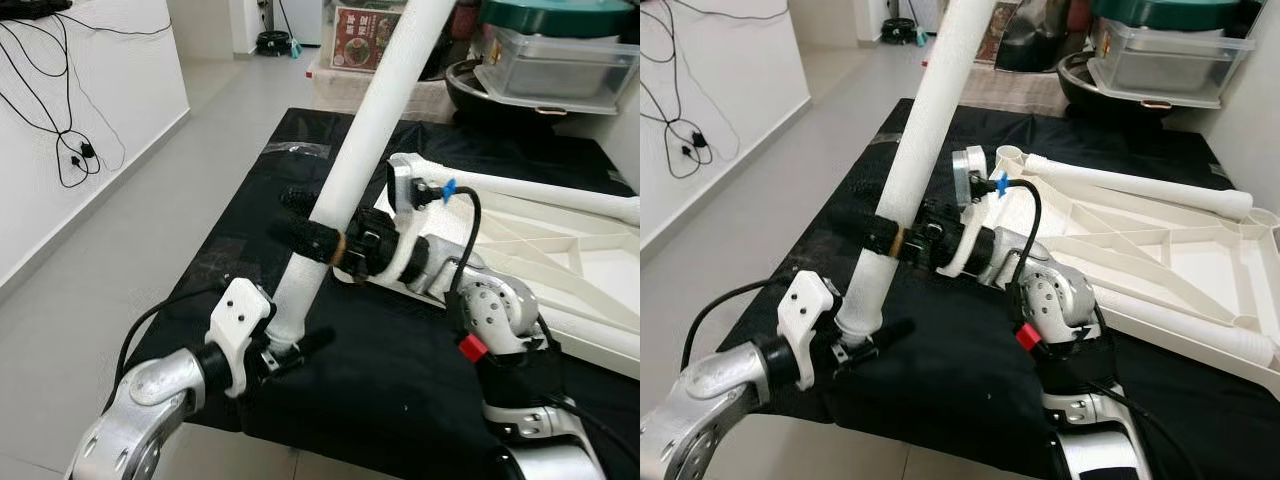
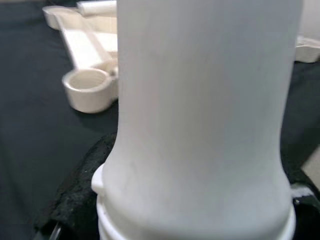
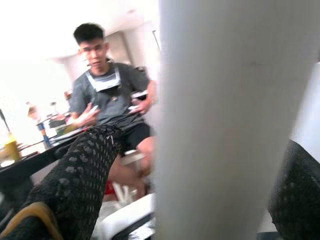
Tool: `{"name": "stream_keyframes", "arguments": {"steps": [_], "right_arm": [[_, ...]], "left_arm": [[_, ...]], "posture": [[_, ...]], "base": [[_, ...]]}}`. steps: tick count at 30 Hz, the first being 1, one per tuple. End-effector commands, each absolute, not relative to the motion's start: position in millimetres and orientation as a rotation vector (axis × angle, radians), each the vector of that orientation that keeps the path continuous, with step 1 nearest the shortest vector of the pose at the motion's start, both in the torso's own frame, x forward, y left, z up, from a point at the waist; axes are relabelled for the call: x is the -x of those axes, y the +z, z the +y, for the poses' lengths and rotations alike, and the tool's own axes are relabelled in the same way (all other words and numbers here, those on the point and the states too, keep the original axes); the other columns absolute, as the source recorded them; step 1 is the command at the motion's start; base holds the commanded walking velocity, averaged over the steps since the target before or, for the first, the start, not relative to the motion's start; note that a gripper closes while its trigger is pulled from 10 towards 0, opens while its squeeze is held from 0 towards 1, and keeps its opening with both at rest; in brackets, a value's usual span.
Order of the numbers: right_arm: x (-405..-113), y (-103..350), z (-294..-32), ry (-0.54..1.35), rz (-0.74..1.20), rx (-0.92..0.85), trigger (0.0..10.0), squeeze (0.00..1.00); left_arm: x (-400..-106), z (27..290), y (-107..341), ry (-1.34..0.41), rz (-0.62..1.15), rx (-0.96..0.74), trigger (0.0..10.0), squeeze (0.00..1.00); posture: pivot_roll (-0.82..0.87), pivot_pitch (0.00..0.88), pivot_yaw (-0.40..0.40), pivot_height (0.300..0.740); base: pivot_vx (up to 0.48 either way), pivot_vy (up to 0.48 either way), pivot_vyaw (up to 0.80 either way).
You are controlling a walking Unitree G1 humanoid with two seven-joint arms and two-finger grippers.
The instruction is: Building children table
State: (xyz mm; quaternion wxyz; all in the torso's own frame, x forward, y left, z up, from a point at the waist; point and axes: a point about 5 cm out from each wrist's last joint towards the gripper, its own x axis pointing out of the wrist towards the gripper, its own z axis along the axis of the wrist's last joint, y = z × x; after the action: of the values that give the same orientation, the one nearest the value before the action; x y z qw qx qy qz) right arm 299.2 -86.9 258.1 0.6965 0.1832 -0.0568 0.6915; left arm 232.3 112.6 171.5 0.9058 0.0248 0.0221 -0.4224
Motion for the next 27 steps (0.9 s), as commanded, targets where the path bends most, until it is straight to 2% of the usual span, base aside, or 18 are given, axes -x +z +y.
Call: {"name": "stream_keyframes", "arguments": {"steps": [1,6,27], "right_arm": [[-294.7,256.6,-83.7,1.598,-0.121,-0.43,10.0,0.0],[-291.9,257.9,-82.1,1.671,-0.128,-0.442,10.0,0.0],[-279.3,241.7,-67.0,1.796,-0.011,-0.396,10.0,0.0]], "left_arm": [[-227.4,111.1,173.8,-0.901,0.054,0.002,10.0,0.0],[-210.2,102.4,165.1,-0.989,0.136,0.152,10.0,0.0],[-189.1,97.1,159.8,-1.1,0.237,0.21,10.0,0.0]], "posture": [[0.09,0.087,-0.002,0.74],[0.09,0.078,0.003,0.74],[0.09,0.063,0.007,0.74]], "base": [[0.0,0.0,0.0],[0.0,0.0,0.0],[0.0,0.0,0.0]]}}
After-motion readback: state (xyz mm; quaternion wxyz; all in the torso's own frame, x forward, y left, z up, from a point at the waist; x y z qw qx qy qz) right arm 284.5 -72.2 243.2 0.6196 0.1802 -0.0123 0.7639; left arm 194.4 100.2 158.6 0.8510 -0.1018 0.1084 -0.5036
